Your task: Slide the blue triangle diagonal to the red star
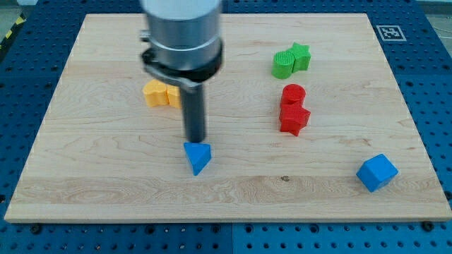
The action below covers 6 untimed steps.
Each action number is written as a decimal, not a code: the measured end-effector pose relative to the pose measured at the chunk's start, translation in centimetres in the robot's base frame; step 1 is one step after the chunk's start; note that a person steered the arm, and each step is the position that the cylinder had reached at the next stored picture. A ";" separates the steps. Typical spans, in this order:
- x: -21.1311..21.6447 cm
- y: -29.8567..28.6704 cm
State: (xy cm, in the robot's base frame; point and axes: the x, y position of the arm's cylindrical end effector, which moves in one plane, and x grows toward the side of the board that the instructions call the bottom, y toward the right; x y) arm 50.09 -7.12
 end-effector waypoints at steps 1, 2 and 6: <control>0.0 -3.9; 1.4 -4.9; 4.2 6.6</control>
